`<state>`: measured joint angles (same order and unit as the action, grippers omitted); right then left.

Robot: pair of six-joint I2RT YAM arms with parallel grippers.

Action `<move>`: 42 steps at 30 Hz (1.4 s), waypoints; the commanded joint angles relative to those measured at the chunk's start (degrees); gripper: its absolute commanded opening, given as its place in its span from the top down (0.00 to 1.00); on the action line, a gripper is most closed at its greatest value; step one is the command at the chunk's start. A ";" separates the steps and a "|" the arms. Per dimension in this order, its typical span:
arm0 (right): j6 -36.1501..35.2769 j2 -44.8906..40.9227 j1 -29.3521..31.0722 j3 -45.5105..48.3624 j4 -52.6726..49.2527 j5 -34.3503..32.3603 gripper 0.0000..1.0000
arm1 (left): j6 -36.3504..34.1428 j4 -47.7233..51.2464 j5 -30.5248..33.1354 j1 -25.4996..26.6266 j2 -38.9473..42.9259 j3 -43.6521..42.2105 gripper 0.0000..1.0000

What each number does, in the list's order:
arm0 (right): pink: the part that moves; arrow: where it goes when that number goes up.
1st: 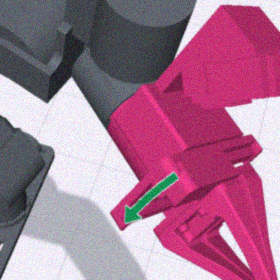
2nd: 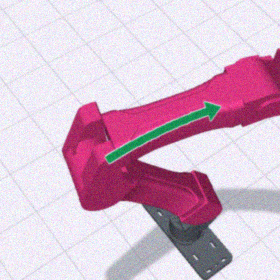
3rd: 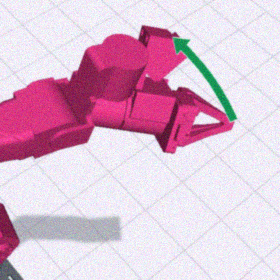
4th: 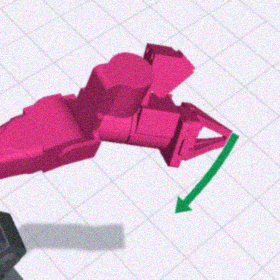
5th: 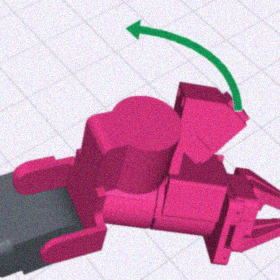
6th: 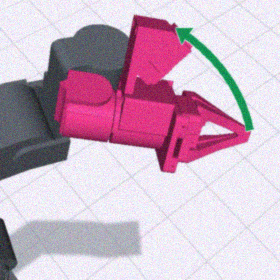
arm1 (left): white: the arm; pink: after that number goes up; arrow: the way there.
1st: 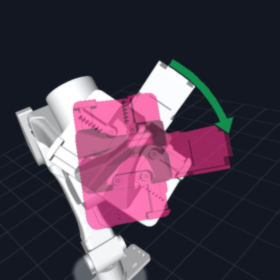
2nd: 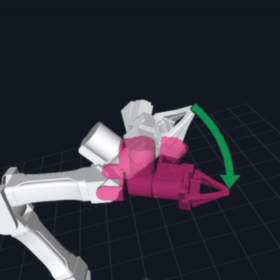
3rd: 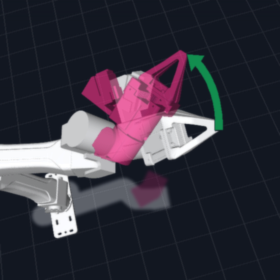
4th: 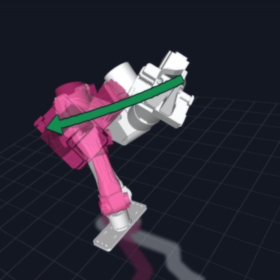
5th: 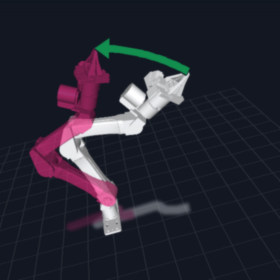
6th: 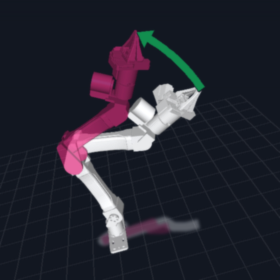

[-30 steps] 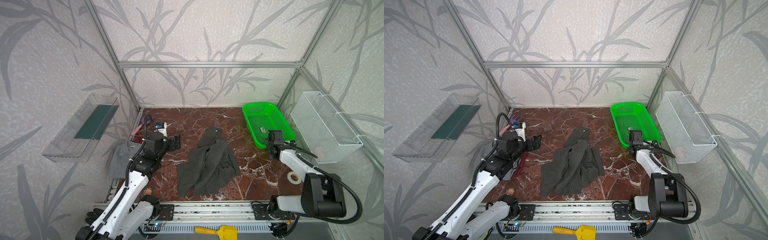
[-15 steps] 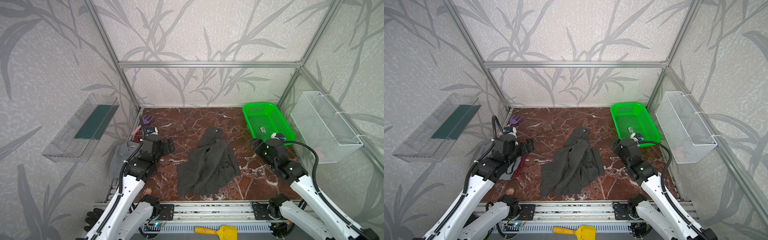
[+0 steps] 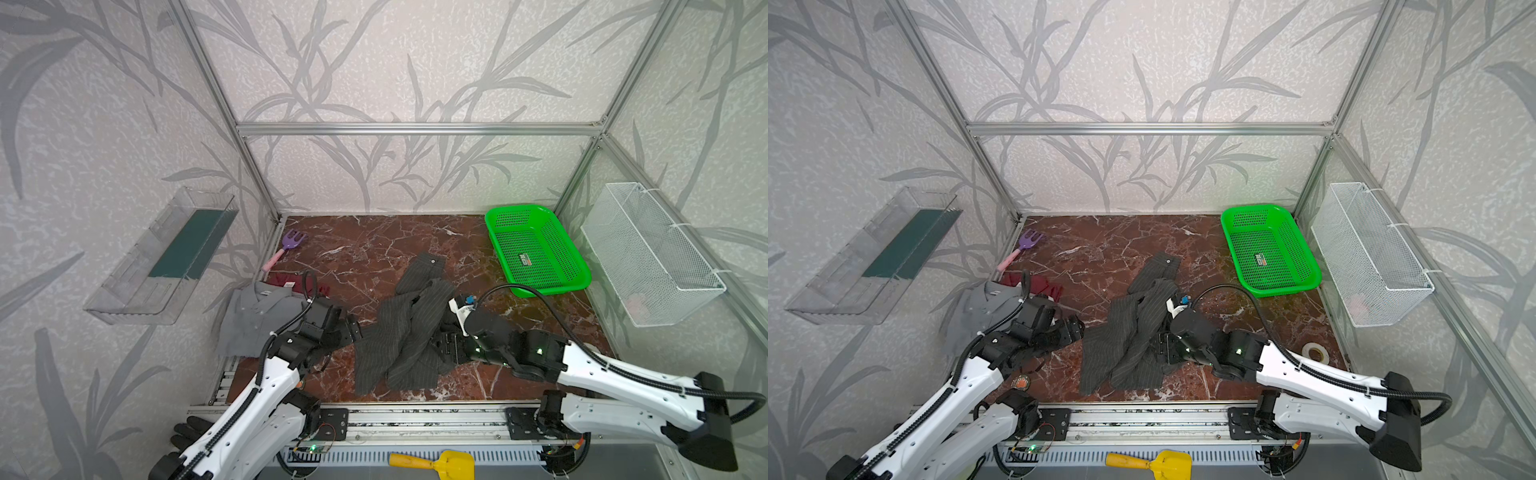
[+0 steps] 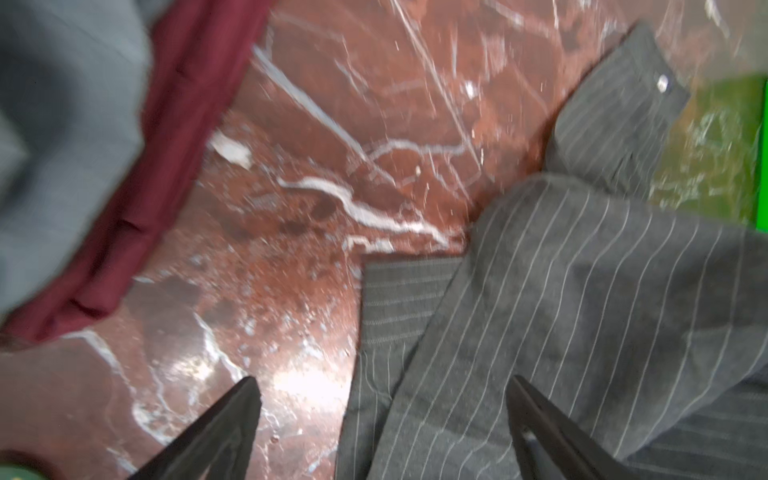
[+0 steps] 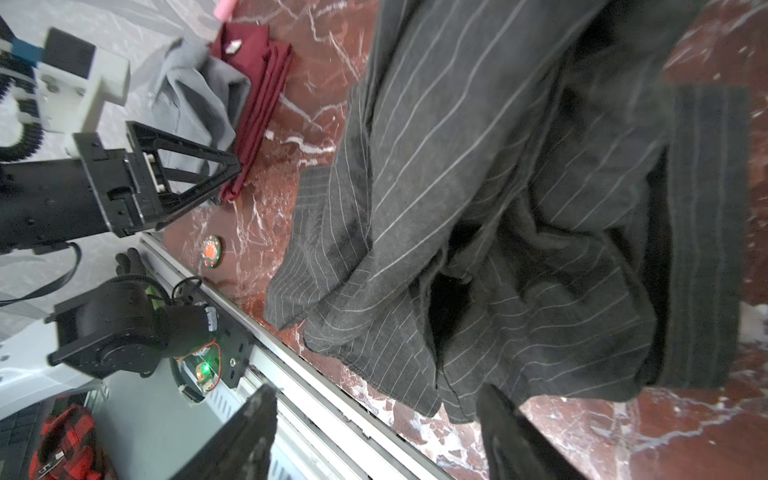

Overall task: Fold and stack the long sleeve shirts
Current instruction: 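Grasp the grey shirt's sleeve cuffs with the left and right grippers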

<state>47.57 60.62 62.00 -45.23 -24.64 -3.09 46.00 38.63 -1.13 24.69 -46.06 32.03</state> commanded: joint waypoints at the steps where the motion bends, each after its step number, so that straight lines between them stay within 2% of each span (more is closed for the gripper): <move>1: -1.80 3.79 0.45 0.58 6.19 2.71 0.29 | 4.97 -1.37 0.79 3.67 -1.71 -2.20 0.09; 12: -5.73 13.74 0.45 -1.89 9.54 4.30 0.36 | 9.99 -8.01 0.95 11.18 -7.78 -6.28 0.17; 16: -6.84 14.24 0.41 -1.33 11.97 3.48 0.52 | 10.34 -9.85 1.39 12.77 -9.99 -6.45 0.20; 21: -8.02 14.37 0.47 -1.79 13.14 3.86 0.73 | 10.38 -12.17 1.26 13.39 -13.06 -6.88 0.28; 23: -8.36 14.43 0.37 -2.00 13.25 4.32 0.80 | 10.44 -13.41 1.20 13.37 -14.59 -7.06 0.33; 27: -10.18 12.19 -0.02 -3.53 9.58 3.95 0.85 | 10.08 -14.20 2.70 13.50 -15.72 -6.63 0.49; 30: -12.93 7.58 -1.35 -4.69 6.08 2.90 0.90 | 9.73 -15.29 3.91 13.40 -16.11 -6.41 0.62; 33: -15.07 2.26 -3.81 -6.46 1.49 1.55 0.94 | 9.50 -17.70 3.55 13.37 -17.70 -6.45 0.69; 38: -18.54 -4.51 -8.73 -10.23 -4.95 1.09 0.98 | 9.24 -21.05 2.49 13.41 -20.81 -6.04 0.83; 42: -22.29 -7.35 -11.22 -15.21 -10.11 0.03 1.00 | 8.31 -21.38 2.74 13.39 -22.64 -4.27 1.00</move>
<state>29.69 54.89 51.83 -56.93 -29.02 -1.63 54.78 18.37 0.43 37.98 -67.75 25.93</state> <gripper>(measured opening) 0.051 0.046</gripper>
